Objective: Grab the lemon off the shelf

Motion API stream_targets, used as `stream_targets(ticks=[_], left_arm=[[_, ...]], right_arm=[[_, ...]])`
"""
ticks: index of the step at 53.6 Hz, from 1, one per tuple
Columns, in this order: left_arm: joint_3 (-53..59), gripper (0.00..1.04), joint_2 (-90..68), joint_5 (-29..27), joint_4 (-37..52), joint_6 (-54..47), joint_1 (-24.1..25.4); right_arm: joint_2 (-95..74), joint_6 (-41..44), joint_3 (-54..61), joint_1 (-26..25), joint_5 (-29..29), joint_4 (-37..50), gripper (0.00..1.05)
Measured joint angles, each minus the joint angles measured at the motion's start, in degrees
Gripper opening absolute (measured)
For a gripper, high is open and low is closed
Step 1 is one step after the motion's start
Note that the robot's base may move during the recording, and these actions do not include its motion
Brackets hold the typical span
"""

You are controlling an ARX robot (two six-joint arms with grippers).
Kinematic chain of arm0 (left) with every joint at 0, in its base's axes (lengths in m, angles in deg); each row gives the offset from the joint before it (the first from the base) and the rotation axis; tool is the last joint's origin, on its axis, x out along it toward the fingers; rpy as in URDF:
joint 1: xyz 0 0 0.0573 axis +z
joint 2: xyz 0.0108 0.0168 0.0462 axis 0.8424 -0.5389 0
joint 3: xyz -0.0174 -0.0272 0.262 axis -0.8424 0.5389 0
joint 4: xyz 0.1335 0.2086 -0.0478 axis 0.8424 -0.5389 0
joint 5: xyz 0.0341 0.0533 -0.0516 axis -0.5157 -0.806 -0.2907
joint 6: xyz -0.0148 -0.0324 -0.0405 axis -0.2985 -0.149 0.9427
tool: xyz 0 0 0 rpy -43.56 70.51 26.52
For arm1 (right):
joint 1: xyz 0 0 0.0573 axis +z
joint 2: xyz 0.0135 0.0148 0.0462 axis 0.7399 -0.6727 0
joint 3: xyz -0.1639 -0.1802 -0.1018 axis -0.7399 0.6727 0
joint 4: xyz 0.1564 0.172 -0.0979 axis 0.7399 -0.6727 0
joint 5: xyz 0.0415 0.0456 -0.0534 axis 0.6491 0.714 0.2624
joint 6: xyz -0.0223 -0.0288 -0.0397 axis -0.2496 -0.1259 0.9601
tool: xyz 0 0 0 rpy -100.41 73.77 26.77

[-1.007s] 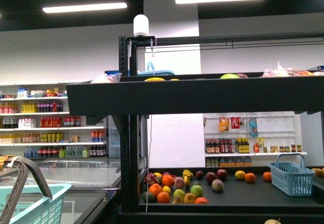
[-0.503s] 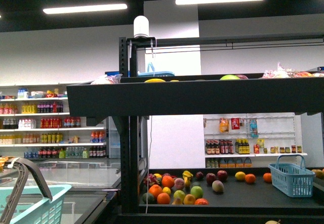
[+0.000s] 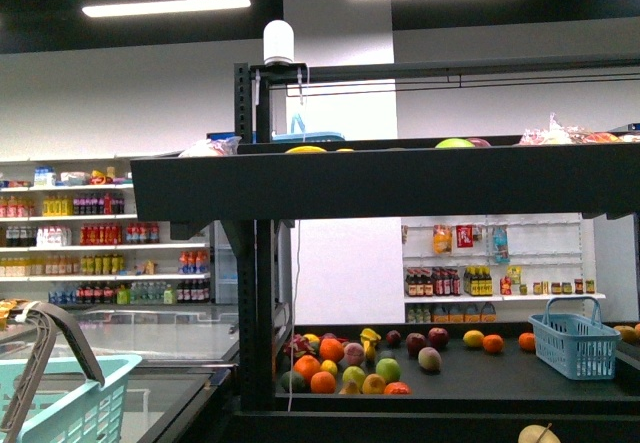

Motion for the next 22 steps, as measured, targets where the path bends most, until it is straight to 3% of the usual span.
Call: stream_targets(ticks=[7, 22], left_arm=[[0.0, 0.98, 0.0, 0.0, 0.0, 0.0, 0.0], [0.0, 0.97, 0.0, 0.0, 0.0, -0.11, 0.0]], right_arm=[[0.0, 0.0, 0.0, 0.0, 0.0, 0.0, 0.97], [0.0, 0.0, 0.0, 0.0, 0.0, 0.0, 0.97]])
